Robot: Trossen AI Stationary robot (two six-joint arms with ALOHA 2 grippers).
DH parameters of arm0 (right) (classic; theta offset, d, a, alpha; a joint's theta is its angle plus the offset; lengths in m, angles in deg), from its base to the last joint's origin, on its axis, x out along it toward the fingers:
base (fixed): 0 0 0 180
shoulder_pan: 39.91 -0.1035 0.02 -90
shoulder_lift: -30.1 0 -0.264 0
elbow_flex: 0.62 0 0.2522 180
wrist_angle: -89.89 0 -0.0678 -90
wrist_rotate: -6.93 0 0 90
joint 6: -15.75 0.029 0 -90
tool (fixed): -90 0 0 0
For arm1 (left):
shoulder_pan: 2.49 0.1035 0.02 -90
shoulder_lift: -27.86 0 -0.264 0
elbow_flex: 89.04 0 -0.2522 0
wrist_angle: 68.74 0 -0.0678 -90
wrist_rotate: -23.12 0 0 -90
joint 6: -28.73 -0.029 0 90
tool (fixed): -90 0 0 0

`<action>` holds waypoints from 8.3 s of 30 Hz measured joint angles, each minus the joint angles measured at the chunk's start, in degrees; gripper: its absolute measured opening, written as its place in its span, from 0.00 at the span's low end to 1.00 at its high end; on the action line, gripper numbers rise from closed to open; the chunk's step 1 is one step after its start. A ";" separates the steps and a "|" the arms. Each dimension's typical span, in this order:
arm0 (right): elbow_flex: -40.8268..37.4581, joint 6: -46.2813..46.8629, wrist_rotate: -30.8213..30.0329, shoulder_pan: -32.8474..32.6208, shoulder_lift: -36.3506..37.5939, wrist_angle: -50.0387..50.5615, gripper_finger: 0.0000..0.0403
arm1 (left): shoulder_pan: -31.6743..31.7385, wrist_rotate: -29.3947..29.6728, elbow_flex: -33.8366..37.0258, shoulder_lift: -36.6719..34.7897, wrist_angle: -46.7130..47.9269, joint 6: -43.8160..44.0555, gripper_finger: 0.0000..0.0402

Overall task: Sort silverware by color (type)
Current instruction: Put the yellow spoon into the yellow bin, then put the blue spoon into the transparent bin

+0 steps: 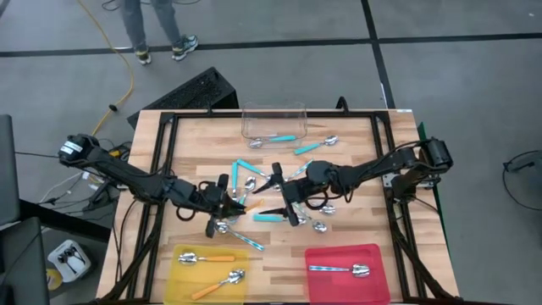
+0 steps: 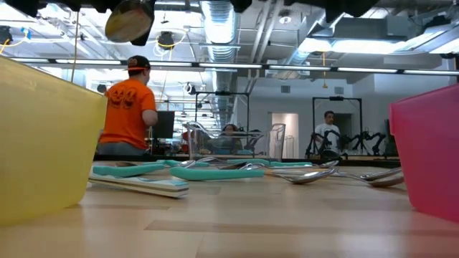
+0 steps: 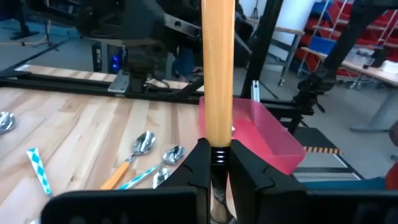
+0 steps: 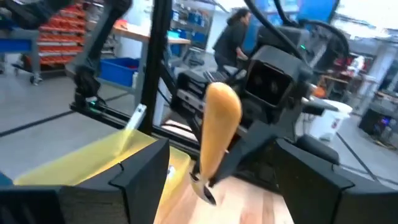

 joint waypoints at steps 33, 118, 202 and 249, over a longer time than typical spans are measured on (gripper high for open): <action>3.27 -3.88 2.79 -0.11 -0.11 2.75 0.19 | 0.57 -0.67 0.00 0.00 -0.33 1.88 0.03; 59.90 -35.06 22.52 -7.18 -48.98 25.38 0.13 | 0.57 19.69 -0.04 -23.71 4.86 -0.02 0.44; 59.73 -6.08 -18.49 20.12 -13.32 122.43 0.51 | 8.74 30.29 0.00 -12.65 38.12 27.23 0.44; 22.52 9.70 -19.91 18.22 21.48 111.10 0.51 | 16.28 30.18 -25.56 38.42 65.49 56.04 0.44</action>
